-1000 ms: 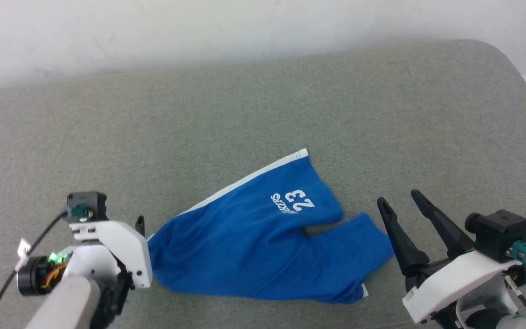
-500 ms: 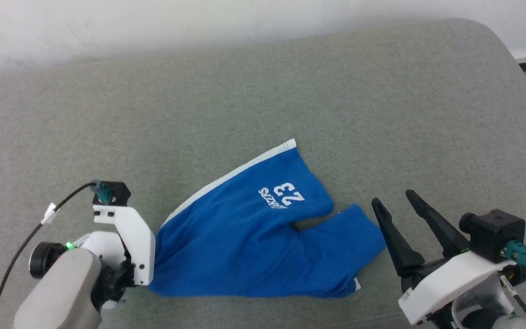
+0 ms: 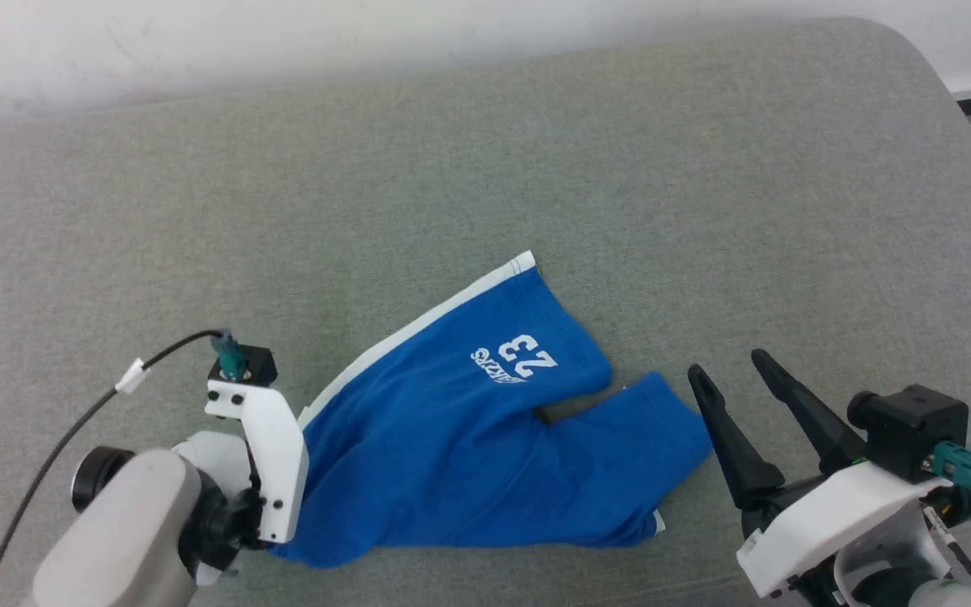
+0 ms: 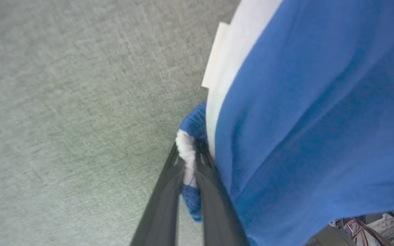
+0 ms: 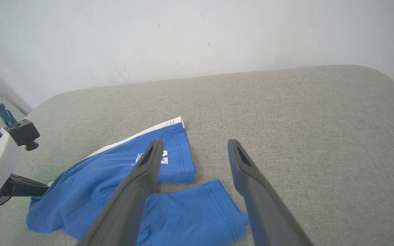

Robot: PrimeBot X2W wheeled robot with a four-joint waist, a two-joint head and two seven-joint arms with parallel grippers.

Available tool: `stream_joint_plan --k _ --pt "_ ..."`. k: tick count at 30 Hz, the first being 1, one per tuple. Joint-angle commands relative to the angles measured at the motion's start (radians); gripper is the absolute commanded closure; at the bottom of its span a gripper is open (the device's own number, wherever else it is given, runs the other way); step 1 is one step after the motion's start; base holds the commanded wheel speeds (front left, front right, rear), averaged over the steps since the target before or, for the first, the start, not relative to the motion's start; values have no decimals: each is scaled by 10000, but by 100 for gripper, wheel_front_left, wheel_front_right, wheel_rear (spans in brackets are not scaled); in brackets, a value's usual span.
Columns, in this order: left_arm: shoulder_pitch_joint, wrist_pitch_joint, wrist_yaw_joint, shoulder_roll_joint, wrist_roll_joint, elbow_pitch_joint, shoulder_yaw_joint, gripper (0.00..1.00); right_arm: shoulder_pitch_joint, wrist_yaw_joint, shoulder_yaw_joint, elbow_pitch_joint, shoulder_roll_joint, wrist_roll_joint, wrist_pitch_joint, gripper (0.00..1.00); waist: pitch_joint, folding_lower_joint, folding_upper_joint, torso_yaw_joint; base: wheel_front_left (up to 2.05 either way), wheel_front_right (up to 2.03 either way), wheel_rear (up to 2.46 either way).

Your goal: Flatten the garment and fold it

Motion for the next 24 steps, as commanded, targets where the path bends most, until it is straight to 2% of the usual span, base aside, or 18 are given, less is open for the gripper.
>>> stream_joint_plan --k 1,8,13,18,24 --pt "942 -98 162 -323 11 294 -365 100 -138 -9 6 23 28 -66 66 0 -64 0 0 39 0 0 0" --pt "1073 -2363 1232 -378 440 -258 570 100 -446 -9 -183 515 28 -3 216 0 -435 0 0 282 0 0 0" --pt "1234 -3842 1721 -252 856 -915 1029 100 -1161 -9 -493 1605 -193 469 579 0 -508 0 0 527 0 0 0" --pt "1202 -4722 1931 -272 1179 -1661 1153 100 -2680 -9 -420 3522 -910 1387 1299 0 -259 0 0 932 0 0 0" --pt "828 -5244 2031 -470 1446 -2507 1103 100 -5358 -9 541 5825 -1700 2531 2858 0 476 0 0 1496 0 0 0"
